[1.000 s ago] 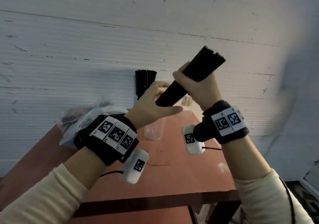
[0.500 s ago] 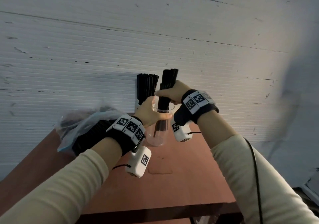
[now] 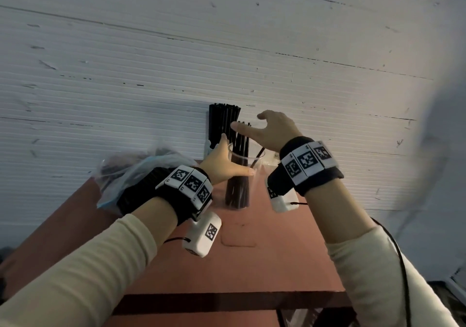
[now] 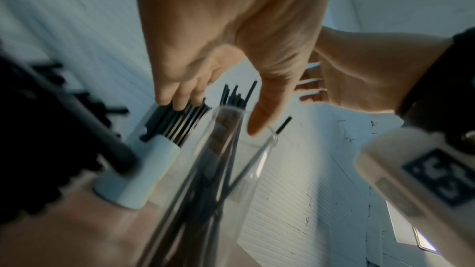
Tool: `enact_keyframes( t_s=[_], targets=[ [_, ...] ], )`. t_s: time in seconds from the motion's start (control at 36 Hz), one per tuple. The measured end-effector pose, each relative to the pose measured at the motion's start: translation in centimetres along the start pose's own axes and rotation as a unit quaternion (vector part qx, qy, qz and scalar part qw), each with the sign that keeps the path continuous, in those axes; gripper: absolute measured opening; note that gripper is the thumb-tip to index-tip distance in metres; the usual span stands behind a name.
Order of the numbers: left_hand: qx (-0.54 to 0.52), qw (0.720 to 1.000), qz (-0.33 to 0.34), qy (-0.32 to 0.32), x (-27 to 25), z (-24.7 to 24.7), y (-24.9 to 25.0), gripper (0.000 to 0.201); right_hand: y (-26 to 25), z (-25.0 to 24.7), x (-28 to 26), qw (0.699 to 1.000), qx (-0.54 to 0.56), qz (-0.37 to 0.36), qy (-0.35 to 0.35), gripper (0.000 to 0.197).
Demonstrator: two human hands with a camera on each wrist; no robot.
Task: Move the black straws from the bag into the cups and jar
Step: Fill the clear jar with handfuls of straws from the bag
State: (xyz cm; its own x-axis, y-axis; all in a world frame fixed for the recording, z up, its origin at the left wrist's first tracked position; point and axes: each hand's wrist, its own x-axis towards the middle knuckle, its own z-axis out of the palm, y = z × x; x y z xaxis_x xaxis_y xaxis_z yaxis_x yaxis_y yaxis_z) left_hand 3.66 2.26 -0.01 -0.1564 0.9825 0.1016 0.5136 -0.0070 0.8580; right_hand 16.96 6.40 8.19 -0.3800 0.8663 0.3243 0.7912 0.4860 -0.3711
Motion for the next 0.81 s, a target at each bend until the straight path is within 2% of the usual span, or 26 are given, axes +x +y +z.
enact_keyframes(
  t_s=[0.06,0.11,0.19,0.25,0.31,0.39,0.44,0.5,0.56,0.64,0.75,0.81],
  targets=[
    [0.022,0.999,0.0,0.031,-0.3,-0.7,-0.6,0.115,-0.6,0.1,-0.9,0.995,0.016,-0.044,0.092,0.081],
    [0.031,0.997,0.029,0.072,-1.2,-1.7,-1.0,0.095,-1.4,0.5,-1.9,0.977,0.048,-0.11,0.175,0.059],
    [0.037,0.988,0.086,0.124,-2.9,-4.0,-1.8,0.062,-2.7,1.8,-3.1,0.952,0.069,-0.207,0.217,0.035],
    [0.043,0.984,0.096,0.141,-4.0,-5.8,-2.3,0.047,-3.5,3.1,-3.8,0.947,0.083,-0.248,0.185,0.027],
    [0.047,0.983,0.083,0.158,-5.1,-7.8,-2.8,0.039,-4.1,4.3,-4.4,0.954,0.089,-0.262,0.117,0.024],
    [0.08,0.976,0.073,0.191,-6.7,-10.3,-3.9,0.03,-5.0,6.1,-5.0,0.973,0.049,-0.22,-0.042,0.033],
    [0.118,0.971,0.052,0.2,-7.5,-11.7,-4.8,0.024,-5.4,7.2,-5.4,0.97,0.011,-0.181,-0.159,0.043],
    [0.143,0.975,0.022,0.171,-8.2,-12.9,-5.9,0.023,-5.8,8.4,-5.6,0.96,-0.011,-0.165,-0.228,0.041],
    [0.164,0.979,0.003,0.118,-8.7,-14.0,-7.0,0.025,-6.2,9.3,-5.7,0.957,0.004,-0.162,-0.24,0.034],
    [0.186,0.98,-0.005,0.065,-9.0,-14.6,-8.4,0.024,-7.1,10.1,-5.6,0.96,0.018,-0.187,-0.206,0.025],
    [0.196,0.978,-0.001,0.072,-8.9,-14.3,-8.9,0.022,-8.9,11.4,-4.5,0.969,0.03,-0.21,-0.127,0.015],
    [0.196,0.977,-0.007,0.087,-8.7,-14.5,-9.2,0.023,-9.6,12.3,-3.9,0.966,0.012,-0.224,-0.128,0.02]
  ],
)
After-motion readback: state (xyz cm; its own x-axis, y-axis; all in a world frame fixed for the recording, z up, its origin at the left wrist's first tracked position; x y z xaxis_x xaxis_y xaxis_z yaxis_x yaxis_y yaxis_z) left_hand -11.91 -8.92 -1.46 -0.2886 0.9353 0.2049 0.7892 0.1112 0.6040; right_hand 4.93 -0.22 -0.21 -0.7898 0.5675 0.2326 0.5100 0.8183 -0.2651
